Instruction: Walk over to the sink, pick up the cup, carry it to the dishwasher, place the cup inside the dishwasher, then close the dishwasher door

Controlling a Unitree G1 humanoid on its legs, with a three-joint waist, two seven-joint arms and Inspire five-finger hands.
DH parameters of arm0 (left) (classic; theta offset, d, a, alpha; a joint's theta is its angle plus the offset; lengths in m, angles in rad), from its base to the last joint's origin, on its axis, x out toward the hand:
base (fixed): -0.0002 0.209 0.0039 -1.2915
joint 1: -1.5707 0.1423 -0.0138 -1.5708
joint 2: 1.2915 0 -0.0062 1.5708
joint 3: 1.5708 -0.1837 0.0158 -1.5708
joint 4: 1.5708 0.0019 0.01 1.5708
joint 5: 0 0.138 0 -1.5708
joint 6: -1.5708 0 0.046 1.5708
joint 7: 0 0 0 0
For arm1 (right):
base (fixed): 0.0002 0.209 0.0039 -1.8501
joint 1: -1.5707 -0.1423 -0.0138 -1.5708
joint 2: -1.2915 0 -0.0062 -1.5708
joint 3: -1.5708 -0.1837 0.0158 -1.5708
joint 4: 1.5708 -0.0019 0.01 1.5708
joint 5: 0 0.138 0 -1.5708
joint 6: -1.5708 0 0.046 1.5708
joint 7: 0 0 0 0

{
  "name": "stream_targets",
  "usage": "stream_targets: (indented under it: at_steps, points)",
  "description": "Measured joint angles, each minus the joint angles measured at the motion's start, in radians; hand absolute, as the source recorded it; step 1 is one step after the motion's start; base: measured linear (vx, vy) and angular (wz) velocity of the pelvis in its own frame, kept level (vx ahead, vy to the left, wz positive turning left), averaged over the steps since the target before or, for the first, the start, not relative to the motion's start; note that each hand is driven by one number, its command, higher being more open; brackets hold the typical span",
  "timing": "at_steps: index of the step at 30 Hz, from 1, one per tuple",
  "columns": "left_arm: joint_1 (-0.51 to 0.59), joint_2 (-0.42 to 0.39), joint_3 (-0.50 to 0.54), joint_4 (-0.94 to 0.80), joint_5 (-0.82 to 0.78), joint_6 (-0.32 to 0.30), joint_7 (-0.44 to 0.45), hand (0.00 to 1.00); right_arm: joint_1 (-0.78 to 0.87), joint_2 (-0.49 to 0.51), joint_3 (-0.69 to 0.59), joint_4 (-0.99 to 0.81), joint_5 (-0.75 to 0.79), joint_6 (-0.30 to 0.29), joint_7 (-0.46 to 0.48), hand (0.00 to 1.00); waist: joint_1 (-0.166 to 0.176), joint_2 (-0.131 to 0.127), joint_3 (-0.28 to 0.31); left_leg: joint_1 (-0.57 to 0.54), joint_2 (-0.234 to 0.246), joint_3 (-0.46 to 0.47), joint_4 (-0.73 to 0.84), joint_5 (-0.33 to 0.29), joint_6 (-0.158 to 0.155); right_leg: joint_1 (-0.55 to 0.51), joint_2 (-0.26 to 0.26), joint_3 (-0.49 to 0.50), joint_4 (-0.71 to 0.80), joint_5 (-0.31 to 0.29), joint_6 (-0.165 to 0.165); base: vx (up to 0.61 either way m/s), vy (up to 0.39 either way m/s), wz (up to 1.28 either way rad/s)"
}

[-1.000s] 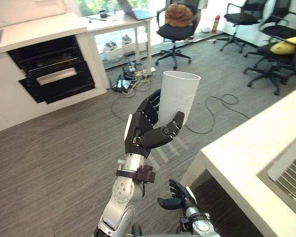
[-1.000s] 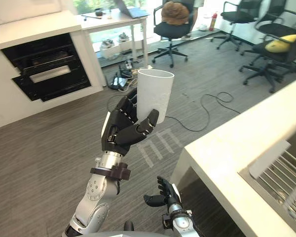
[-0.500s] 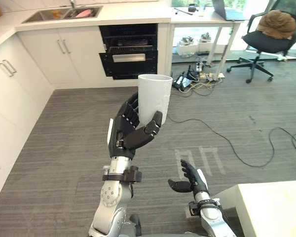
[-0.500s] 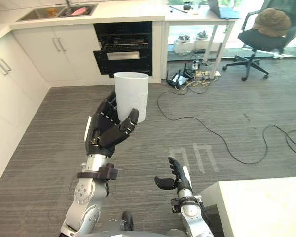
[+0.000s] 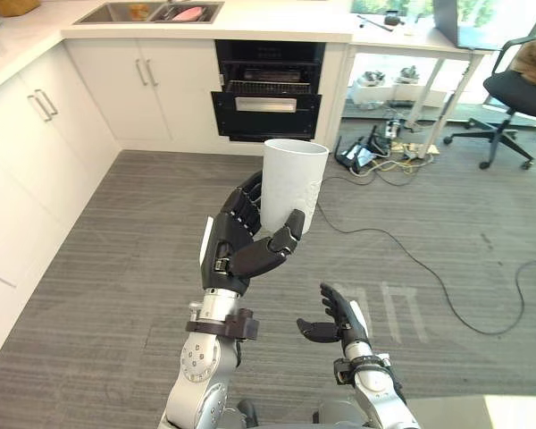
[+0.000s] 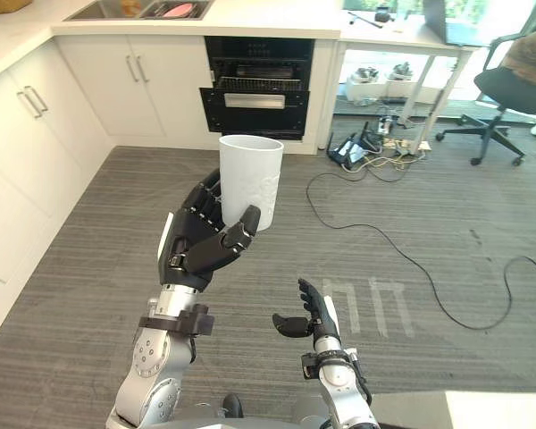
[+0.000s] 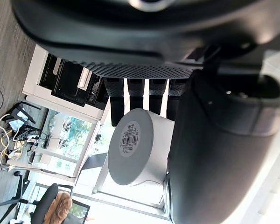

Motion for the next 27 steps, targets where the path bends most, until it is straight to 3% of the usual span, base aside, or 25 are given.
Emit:
stream_targets:
  at_steps: [2, 6, 12, 13, 20, 23, 27]
  points:
    - [0.011, 0.0, -0.021, 0.0, 0.0, 0.0, -0.001, 0.3, 0.01, -0.011, 0.0, 0.001, 0.001, 0.002, 0.002, 0.9, 0.015, 0.021, -0.011, 0.013, 0.025, -0.014, -0.024, 0.008, -0.018, 0.036, 0.025, -0.022, -0.053, 0.018, -0.02, 0.17, -0.139, 0.16]
    - [0.016, 0.001, -0.025, 0.0, 0.0, 0.0, -0.01, 0.3, 0.014, -0.021, -0.005, 0.001, 0.001, 0.002, 0.002, 0.9, 0.017, 0.021, -0.014, 0.055, 0.046, -0.019, -0.085, 0.024, -0.044, 0.086, 0.051, -0.031, -0.125, 0.045, -0.035, 0.09, -0.082, -0.01]
    - [0.044, 0.003, -0.017, 0.0, -0.001, 0.001, -0.009, 0.3, 0.038, -0.036, -0.041, 0.001, 0.004, 0.002, 0.002, 0.9, 0.017, 0.021, -0.022, 0.08, 0.045, -0.021, -0.13, 0.042, -0.044, 0.125, 0.054, -0.033, -0.2, 0.083, -0.034, 0.02, -0.007, 0.0]
    - [0.084, 0.019, 0.045, 0.003, -0.002, 0.002, -0.007, 0.3, 0.075, -0.016, -0.044, 0.091, 0.03, 0.002, 0.009, 0.9, 0.014, 0.004, -0.07, 0.126, 0.032, -0.049, -0.326, 0.189, -0.035, 0.152, 0.062, -0.056, -0.319, 0.178, -0.032, 0.0, 0.0, 0.0]
    - [0.071, 0.013, 0.059, 0.048, -0.002, 0.001, -0.007, 0.3, 0.08, -0.016, -0.044, 0.091, 0.039, 0.002, 0.01, 0.9, 0.013, 0.007, -0.072, 0.121, 0.041, -0.024, -0.294, 0.175, -0.04, 0.155, 0.069, -0.034, -0.337, 0.19, -0.035, 0.0, -0.001, -0.1]
    - [0.047, 0.006, 0.06, 0.113, -0.002, 0.007, -0.007, 0.3, 0.097, -0.016, -0.051, 0.094, 0.068, 0.002, 0.009, 0.9, -0.009, 0.007, -0.07, 0.097, 0.046, -0.048, -0.274, 0.173, -0.041, 0.166, 0.07, -0.066, -0.369, 0.205, -0.038, -0.02, -0.024, 0.2]
    - [0.036, -0.021, 0.066, 0.194, -0.002, 0.032, -0.007, 0.3, 0.107, -0.016, -0.057, 0.135, 0.12, 0.007, 0.008, 0.9, -0.008, 0.01, -0.063, 0.08, 0.062, -0.072, -0.231, 0.158, -0.057, 0.187, 0.082, -0.101, -0.388, 0.203, -0.047, -0.03, -0.043, 0.2]
